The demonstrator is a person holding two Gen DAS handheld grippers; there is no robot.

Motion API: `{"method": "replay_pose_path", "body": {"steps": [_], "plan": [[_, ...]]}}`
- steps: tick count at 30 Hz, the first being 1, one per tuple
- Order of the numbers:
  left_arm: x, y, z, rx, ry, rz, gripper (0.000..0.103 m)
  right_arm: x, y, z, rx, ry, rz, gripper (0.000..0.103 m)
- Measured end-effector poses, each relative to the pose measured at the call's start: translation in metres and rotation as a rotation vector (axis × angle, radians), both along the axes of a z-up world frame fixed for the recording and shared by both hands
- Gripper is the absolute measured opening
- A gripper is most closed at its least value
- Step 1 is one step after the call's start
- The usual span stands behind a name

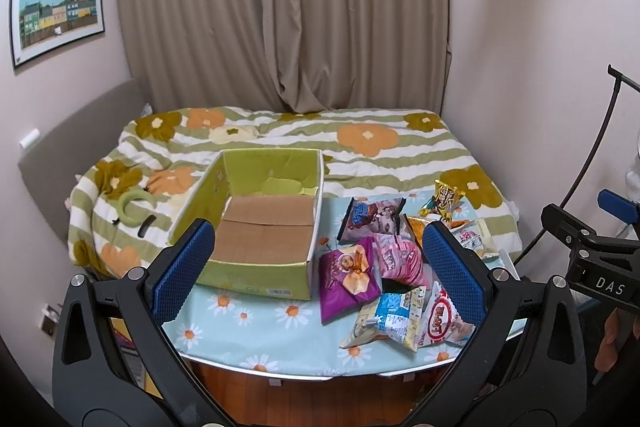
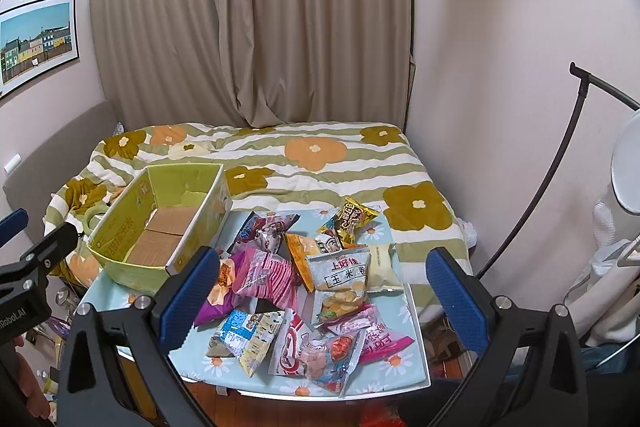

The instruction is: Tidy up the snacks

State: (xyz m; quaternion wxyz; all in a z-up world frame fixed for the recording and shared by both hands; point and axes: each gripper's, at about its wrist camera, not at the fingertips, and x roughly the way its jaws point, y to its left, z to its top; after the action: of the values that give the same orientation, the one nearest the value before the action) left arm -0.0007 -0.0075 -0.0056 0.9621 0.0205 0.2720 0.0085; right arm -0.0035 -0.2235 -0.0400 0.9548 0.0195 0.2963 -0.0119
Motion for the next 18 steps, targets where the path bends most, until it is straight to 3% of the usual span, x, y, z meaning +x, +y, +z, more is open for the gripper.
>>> {"method": "replay_pose_path", "body": {"steps": [18], "plan": [[-0.0021, 0.0002, -0.0054, 0.001, 0.005, 0.003, 0.102, 0.0004, 0.0023, -0.0028, 0.006, 0.008, 0.001, 0.103]]}}
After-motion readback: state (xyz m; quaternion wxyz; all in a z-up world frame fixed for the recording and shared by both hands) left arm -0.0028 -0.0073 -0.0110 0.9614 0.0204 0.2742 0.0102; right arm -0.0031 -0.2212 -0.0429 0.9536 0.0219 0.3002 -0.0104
